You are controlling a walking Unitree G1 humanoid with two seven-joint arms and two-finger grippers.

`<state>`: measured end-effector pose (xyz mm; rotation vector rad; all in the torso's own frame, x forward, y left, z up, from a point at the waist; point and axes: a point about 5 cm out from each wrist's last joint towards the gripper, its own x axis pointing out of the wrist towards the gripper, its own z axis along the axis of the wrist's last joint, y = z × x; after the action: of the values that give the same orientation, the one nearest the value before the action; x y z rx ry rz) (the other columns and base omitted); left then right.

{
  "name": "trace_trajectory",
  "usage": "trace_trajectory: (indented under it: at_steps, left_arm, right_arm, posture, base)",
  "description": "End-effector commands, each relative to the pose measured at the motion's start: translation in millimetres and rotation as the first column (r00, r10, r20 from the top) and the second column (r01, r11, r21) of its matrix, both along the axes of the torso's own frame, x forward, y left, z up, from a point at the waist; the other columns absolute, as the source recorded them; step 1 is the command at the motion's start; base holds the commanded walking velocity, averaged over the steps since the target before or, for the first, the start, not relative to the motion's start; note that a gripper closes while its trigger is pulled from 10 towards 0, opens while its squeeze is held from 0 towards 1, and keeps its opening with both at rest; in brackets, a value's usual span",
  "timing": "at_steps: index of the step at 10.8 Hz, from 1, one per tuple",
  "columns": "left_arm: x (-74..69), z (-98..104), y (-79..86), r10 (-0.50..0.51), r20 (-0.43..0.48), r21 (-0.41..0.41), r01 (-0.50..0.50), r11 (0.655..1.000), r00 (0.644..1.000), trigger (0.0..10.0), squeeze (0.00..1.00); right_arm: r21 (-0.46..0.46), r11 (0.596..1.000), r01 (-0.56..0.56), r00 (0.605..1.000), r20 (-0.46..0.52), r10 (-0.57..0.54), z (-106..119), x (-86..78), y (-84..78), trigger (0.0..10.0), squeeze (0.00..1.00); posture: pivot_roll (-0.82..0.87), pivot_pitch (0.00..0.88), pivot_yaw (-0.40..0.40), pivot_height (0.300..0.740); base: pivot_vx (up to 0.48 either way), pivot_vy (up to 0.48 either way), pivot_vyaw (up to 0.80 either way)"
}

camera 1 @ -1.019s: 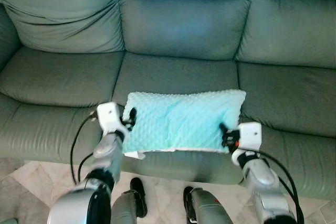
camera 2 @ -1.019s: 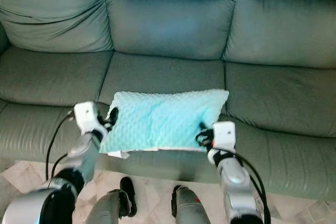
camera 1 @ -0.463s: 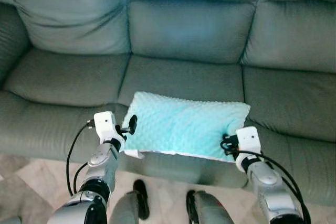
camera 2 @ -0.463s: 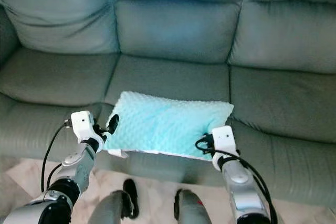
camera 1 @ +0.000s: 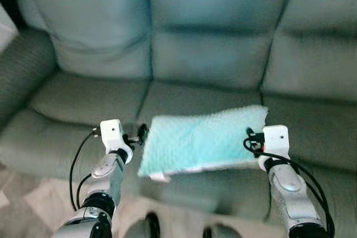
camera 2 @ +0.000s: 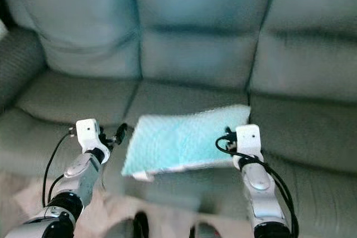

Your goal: Move the pillow to the sofa

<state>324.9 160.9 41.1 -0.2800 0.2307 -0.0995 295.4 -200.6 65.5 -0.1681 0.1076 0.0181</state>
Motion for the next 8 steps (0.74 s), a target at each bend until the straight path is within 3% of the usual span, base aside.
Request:
trace_trajectory:
  at_steps: [1,3,6,7,8]
  left_arm:
    - [-1.4,-2,2.1,0.000,-0.013,0.018,0.000,1.000,1.000,10.0,1.00]
    - [1.2,2,-2.8,-0.012,-0.002,0.007,0.012,1.000,1.000,10.0,1.00]
    - [1.0,2,2.5,-0.028,-0.012,0.034,0.028,0.999,1.000,10.0,1.00]
    - [0.0,3,5.9,-0.028,0.010,0.048,0.027,0.998,1.000,10.0,1.00]
    - [1.3,9,5.5,-0.029,0.052,0.040,0.027,0.999,0.998,10.0,1.00]
  right_arm:
    - [0.015,1.000,-0.017,1.000,-0.011,0.017,-5,-3.4,5.7,10.0,1.00]
    - [0.024,0.999,-0.025,1.000,-0.015,0.025,-9,-4.4,8.7,10.0,1.00]
    - [-0.017,0.999,0.033,0.998,-0.062,-0.034,-13,-6.9,-3.5,10.0,1.00]
    - [-0.057,0.994,0.089,0.995,-0.048,-0.092,-13,-9.1,-11.6,10.0,1.00]
    - [-0.055,0.994,0.095,0.995,0.025,-0.094,-3,-8.4,-11.5,10.0,1.00]
  posture:
    - [-0.20,0.048,0.070,0.740]
    - [-0.20,0.027,0.071,0.740]
    - [-0.20,0.009,0.074,0.740]
    - [-0.21,0.007,0.075,0.740]
    - [-0.21,0.007,0.075,0.740]
  base:
    - [0.000,0.000,0.00]
    - [0.000,0.000,0.00]
    - [0.000,0.000,0.00]
    - [0.000,0.000,0.00]
    - [0.000,0.000,0.00]
